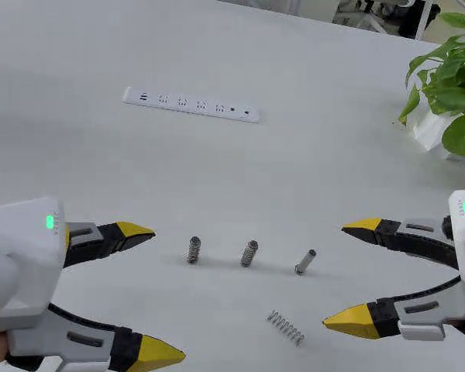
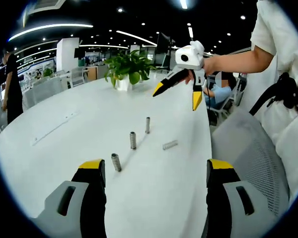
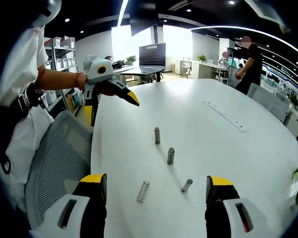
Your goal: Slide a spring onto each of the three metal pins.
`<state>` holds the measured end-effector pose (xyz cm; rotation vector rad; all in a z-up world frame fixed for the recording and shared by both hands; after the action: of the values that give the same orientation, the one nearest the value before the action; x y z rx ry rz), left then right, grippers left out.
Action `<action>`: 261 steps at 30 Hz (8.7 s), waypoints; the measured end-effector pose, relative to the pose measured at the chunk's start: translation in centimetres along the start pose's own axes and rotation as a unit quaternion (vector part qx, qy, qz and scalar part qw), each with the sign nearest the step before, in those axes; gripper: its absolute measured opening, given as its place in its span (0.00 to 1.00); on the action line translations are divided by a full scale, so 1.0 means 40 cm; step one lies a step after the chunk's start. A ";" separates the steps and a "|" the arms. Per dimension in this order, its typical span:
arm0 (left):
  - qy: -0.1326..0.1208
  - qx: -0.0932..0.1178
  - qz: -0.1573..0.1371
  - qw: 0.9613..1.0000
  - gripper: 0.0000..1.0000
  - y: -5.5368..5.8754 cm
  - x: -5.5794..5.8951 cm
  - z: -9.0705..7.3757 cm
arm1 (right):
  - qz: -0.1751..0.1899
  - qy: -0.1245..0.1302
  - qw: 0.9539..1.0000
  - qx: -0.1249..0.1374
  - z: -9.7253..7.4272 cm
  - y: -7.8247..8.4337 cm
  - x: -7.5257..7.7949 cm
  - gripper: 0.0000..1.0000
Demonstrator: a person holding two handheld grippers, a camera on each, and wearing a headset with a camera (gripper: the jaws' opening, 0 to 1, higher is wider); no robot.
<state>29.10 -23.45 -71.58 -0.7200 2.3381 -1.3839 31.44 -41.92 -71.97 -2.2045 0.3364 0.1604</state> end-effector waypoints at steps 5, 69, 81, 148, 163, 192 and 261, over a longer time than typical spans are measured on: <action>0.010 -0.011 0.015 1.000 0.81 -0.011 0.018 0.014 | 0.008 0.012 1.000 0.018 -0.026 0.036 -0.012 0.87; 0.138 -0.217 0.290 0.922 0.11 0.115 0.214 0.415 | 0.077 0.088 0.988 0.104 -0.134 0.223 -0.070 0.86; 0.139 -0.229 0.292 0.918 0.11 0.118 0.206 0.409 | 0.079 0.092 0.987 0.106 -0.137 0.224 -0.070 0.85; 0.094 -0.056 0.090 0.990 0.07 -0.096 0.205 0.244 | 0.011 0.014 0.995 0.100 -0.078 0.000 -0.117 0.69; 0.071 0.024 0.046 0.996 0.07 -0.195 0.186 0.154 | -0.045 -0.048 0.994 0.081 -0.032 -0.137 -0.149 0.40; 0.057 0.066 0.015 0.996 0.07 -0.215 0.173 0.100 | -0.086 -0.090 0.992 0.034 0.001 -0.202 -0.174 0.07; 0.085 0.063 0.023 0.994 0.06 -0.200 0.215 0.107 | -0.167 -0.157 0.964 -0.136 0.035 -0.200 -0.203 0.08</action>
<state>26.32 -34.64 -66.76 -0.5282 2.3517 -1.6120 26.07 -34.67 -64.88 -2.4192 -0.2477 0.3843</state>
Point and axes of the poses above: the centre of the closed fingertips' face, and the gripper's own axes: z roughly forward along the fingers, x roughly to its right, y roughly out of its underside, the point moved 1 cm from there along -z, roughly backward along the fingers, and after that the axes turned 15 degrees about -y, right-handed, at the moved point
